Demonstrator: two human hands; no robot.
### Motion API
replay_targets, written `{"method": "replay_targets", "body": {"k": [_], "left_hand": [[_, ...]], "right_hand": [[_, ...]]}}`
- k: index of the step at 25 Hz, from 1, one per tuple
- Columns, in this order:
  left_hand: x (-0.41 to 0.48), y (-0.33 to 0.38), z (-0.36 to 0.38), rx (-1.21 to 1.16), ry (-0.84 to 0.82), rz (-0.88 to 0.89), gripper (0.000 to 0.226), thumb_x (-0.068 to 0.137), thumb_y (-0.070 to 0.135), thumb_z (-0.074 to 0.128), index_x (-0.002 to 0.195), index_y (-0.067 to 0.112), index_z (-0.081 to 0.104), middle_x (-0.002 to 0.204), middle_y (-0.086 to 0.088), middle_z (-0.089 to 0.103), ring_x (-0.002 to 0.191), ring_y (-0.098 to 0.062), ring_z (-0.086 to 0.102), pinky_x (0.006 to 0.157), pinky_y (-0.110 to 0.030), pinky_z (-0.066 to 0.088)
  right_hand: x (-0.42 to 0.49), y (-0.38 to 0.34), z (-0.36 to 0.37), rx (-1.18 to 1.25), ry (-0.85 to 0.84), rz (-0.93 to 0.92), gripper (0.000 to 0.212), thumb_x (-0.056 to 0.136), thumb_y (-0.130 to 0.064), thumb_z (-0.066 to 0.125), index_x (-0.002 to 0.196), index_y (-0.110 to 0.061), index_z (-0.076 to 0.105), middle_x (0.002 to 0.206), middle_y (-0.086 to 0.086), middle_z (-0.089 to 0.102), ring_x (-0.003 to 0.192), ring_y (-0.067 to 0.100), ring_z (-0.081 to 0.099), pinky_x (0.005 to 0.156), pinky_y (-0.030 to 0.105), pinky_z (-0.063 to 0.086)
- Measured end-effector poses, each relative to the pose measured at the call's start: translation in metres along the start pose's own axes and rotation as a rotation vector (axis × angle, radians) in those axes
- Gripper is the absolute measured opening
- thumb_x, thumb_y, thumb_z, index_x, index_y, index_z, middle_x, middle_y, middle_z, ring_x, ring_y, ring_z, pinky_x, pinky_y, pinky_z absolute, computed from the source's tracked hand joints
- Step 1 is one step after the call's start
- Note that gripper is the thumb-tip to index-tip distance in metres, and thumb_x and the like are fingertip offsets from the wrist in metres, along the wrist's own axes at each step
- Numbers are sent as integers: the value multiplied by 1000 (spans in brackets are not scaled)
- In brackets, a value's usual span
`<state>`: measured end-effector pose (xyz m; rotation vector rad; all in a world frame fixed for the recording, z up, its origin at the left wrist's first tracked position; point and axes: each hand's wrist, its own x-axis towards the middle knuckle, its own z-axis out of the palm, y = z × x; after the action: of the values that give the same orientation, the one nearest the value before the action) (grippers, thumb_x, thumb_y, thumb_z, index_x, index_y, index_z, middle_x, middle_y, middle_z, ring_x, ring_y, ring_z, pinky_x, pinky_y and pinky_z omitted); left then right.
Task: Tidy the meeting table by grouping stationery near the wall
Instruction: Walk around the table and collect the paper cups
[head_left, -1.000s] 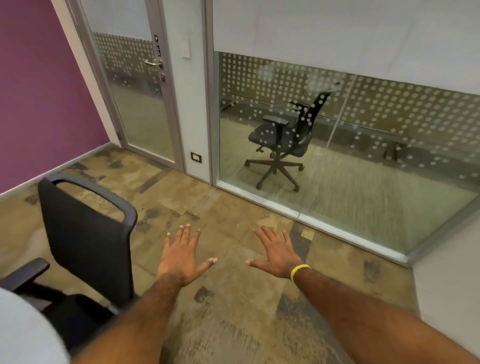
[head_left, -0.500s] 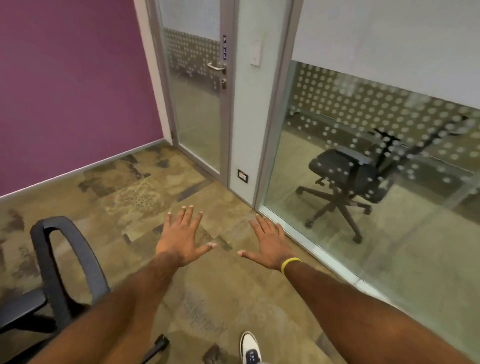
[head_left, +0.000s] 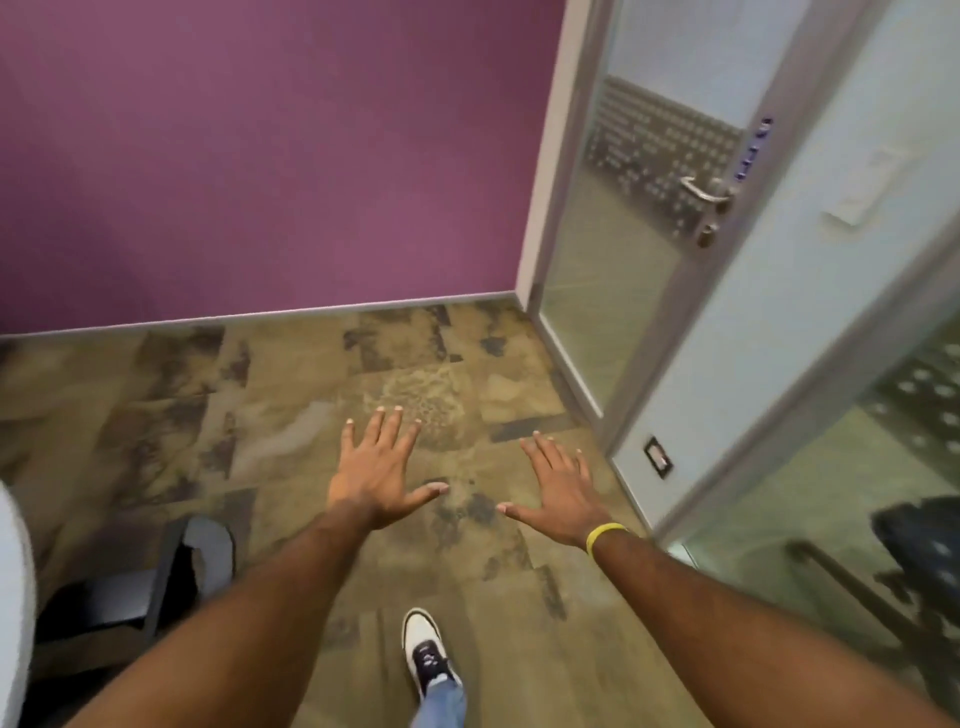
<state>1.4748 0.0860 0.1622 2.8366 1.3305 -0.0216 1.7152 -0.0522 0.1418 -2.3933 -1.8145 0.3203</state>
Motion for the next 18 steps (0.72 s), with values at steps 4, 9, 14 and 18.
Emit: {"method": "replay_targets", "body": {"k": [4, 9, 14, 18], "left_hand": [[91, -81, 11, -14, -20, -120, 110, 70, 92, 9, 155, 23, 12, 164, -8, 6, 151, -29, 1, 118, -60, 5], [176, -193, -9, -7, 0, -265, 110, 70, 92, 7, 155, 23, 12, 164, -8, 7, 151, -26, 2, 118, -58, 7], [225, -318, -12, -6, 51, -479, 109, 71, 92, 8, 155, 24, 18, 164, -7, 13, 151, -25, 7, 118, -57, 9], [264, -424, 2, 5, 31, -616, 110, 70, 93, 5, 155, 23, 19, 163, -9, 14, 151, -26, 7, 119, -55, 9]], "right_hand": [[132, -29, -3, -24, -47, -100, 106, 74, -83, 44, 156, -26, 9, 165, -1, 5, 151, 20, 3, 121, 51, 2], [291, -86, -26, -8, -77, -197, 109, 71, -87, 41, 156, -27, 8, 164, -1, 6, 151, 20, 4, 121, 52, 1], [446, -167, -20, -35, -99, -364, 115, 64, -95, 33, 155, -29, 10, 165, -2, 6, 151, 21, 6, 121, 51, 3], [577, -258, 2, -21, -125, -528, 106, 72, -85, 42, 155, -29, 10, 165, -3, 5, 151, 19, 4, 121, 53, 2]]}}
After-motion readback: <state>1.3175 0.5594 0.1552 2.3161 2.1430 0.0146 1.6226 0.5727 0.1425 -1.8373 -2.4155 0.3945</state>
